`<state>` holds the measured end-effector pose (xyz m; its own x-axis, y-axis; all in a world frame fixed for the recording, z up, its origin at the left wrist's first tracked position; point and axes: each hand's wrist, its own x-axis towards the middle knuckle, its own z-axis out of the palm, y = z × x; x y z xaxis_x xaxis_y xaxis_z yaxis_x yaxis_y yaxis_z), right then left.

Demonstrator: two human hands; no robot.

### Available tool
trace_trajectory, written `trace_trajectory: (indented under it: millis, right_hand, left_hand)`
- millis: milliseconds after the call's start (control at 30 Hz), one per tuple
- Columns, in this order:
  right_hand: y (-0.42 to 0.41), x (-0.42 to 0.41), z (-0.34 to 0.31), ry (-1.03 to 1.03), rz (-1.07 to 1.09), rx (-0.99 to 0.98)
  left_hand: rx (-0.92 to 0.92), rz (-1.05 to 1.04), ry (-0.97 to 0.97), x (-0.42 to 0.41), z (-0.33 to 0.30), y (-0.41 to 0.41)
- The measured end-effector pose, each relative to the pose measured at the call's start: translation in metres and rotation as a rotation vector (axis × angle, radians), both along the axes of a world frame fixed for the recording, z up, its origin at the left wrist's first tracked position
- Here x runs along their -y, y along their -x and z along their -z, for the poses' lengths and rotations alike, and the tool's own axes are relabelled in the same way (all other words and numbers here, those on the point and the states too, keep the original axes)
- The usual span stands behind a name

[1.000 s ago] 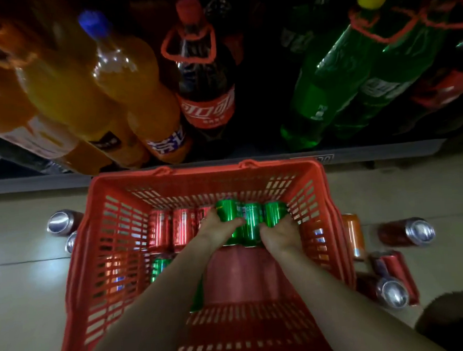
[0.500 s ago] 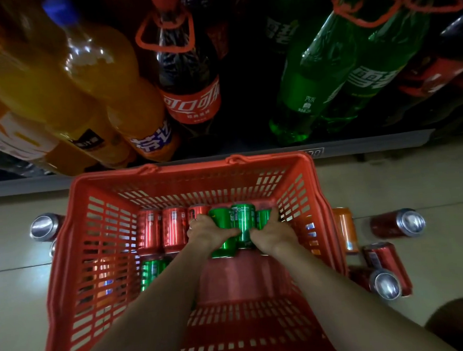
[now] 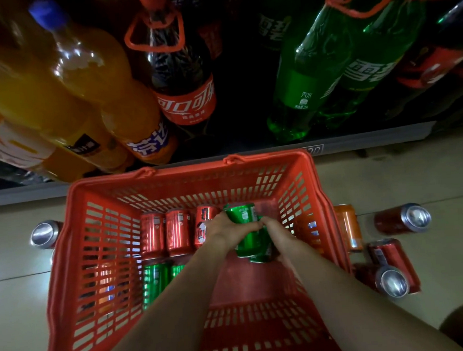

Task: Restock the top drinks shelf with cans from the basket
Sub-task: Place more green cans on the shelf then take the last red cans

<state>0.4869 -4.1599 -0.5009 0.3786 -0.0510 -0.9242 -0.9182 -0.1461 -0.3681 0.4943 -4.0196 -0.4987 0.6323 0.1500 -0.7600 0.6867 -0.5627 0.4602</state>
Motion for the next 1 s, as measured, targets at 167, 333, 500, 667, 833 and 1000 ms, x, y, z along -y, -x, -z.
trace_trajectory:
  millis: [167,333,500,667,833,1000]
  right_hand:
    - [-0.003,0.001,0.002,-0.132,0.213,-0.04]
    - [-0.009,0.002,-0.003,-0.186,0.257,-0.036]
    - [-0.01,-0.002,0.009,-0.257,0.301,0.019]
    - [-0.014,-0.007,0.009,-0.284,0.297,0.052]
    - [-0.015,-0.006,0.002,-0.344,0.267,0.043]
    - [-0.012,-0.004,-0.004,-0.318,0.216,0.009]
  left_hand:
    - [0.003,-0.044,-0.008,-0.008,-0.002,0.001]
    - [-0.042,-0.068,0.104,-0.015,0.007,0.009]
    - [-0.047,-0.143,0.3,-0.017,0.013,0.009]
    - [-0.044,-0.321,0.483,-0.022,0.017,0.008]
    - [-0.061,-0.519,0.557,-0.029,0.019,0.011]
    - [-0.107,-0.501,0.603,-0.03,0.015,0.013]
